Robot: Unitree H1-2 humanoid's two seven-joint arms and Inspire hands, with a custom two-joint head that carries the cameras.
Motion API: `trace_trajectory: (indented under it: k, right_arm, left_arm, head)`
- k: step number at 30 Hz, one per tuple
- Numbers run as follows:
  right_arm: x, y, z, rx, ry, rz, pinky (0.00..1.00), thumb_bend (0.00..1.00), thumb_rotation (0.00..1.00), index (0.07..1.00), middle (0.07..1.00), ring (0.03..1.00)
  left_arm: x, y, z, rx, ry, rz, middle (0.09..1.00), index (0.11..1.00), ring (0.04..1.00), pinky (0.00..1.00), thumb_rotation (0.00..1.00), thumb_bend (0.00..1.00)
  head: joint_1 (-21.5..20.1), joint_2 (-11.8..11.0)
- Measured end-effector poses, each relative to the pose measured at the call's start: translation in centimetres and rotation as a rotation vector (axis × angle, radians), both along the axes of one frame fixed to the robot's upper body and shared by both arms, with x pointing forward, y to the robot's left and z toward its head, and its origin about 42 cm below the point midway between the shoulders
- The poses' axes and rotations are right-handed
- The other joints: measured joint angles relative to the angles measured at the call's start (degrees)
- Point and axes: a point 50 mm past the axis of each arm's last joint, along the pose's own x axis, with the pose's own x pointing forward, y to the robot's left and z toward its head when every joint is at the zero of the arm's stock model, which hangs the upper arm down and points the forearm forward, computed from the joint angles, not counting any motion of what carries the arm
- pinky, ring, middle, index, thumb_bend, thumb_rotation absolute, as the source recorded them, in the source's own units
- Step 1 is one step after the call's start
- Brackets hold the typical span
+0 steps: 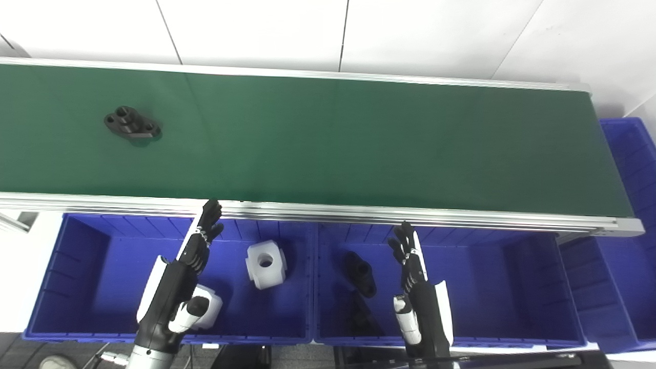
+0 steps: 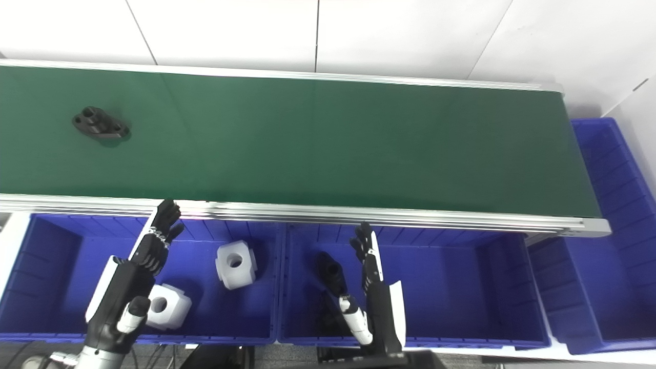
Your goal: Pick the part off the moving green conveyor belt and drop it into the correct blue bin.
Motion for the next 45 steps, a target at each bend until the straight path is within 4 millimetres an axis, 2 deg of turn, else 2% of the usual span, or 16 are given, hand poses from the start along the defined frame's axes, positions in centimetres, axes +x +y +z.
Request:
trace_trajectory:
  k: [6, 10, 17, 19, 21, 24, 27, 31, 37, 41, 45]
  right_arm:
    - [0.0, 0.0, 0.1, 0.001, -0.003, -0.002, 0.96, 0.88, 1.0, 1.0, 0.967, 0.939]
    - [0.0, -0.2, 0.3, 0.028, -0.003, -0.018, 1.0, 0.91, 1.0, 1.0, 0.996, 0.993]
    - [-0.3, -2.6, 2.1, 0.021, -0.054, -0.071, 1.0, 0.91, 1.0, 1.0, 0.999, 0.975]
    - [-0.1, -3.1, 2.8, -0.008, -0.082, -0.064, 1.0, 0.9, 1.0, 1.0, 0.992, 0.962]
    - [0.2, -3.4, 3.4, -0.041, -0.112, -0.043, 0.99, 0.91, 1.0, 1.0, 0.979, 0.946]
    - [0.9, -3.5, 3.9, -0.06, -0.143, -0.004, 0.98, 0.91, 1.0, 1.0, 0.974, 0.941]
    - [1.6, -3.5, 3.9, -0.06, -0.161, 0.018, 0.99, 0.9, 1.0, 1.0, 0.979, 0.948]
    - [1.7, -3.3, 3.4, -0.042, -0.146, 0.033, 1.0, 0.89, 1.0, 1.0, 0.978, 0.952]
    - [1.5, -2.9, 2.4, -0.028, -0.106, 0.041, 1.0, 0.91, 1.0, 1.0, 0.976, 0.955]
    - [1.6, -2.8, 2.0, -0.018, -0.095, 0.042, 1.0, 0.91, 1.0, 1.0, 0.974, 0.958]
    - [1.6, -2.8, 1.6, -0.006, -0.083, 0.046, 1.0, 0.92, 1.0, 1.0, 0.977, 0.955]
  left_arm:
    - [0.0, -0.1, 0.0, 0.004, 0.0, -0.003, 1.0, 1.0, 1.0, 0.97, 0.92, 0.93]
    - [0.0, 0.1, 0.3, 0.001, -0.007, 0.005, 1.0, 1.0, 1.0, 0.99, 0.91, 0.92]
    - [-0.2, 2.3, 1.3, -0.081, -0.013, 0.127, 1.0, 1.0, 1.0, 1.0, 0.87, 0.86]
    - [-0.6, 2.6, 1.4, -0.09, -0.019, 0.149, 1.0, 1.0, 1.0, 1.0, 0.9, 0.87]
    - [-1.1, 2.5, 1.3, -0.103, -0.01, 0.158, 1.0, 1.0, 1.0, 1.0, 0.9, 0.83]
    - [-1.6, 2.5, 1.2, -0.108, 0.005, 0.166, 1.0, 1.0, 1.0, 1.0, 0.91, 0.84]
    - [-1.8, 2.4, 1.1, -0.111, 0.007, 0.173, 1.0, 1.0, 1.0, 1.0, 0.89, 0.83]
    - [-1.7, 1.9, 0.9, -0.122, 0.005, 0.183, 1.0, 1.0, 1.0, 1.0, 0.87, 0.9]
    - [-1.7, 1.5, 0.5, -0.088, 0.013, 0.178, 1.0, 1.0, 1.0, 0.99, 0.89, 0.87]
    - [-1.6, 0.4, 0.4, -0.097, 0.013, 0.168, 1.0, 1.0, 1.0, 1.0, 0.87, 0.87]
    - [-1.7, 0.4, 0.4, -0.099, 0.014, 0.169, 1.0, 1.0, 1.0, 1.0, 0.86, 0.89]
  head:
    - [0.79, 0.0]
    - [2.02, -0.09]
    - [3.6, -0.18]
    - [4.13, -0.18]
    - [4.48, -0.26]
    - [4.75, -0.44]
    - [5.27, -0.53]
    - [6.06, -0.44]
    - [7.11, -0.44]
    - [7.47, -0.35]
    - [7.56, -0.62]
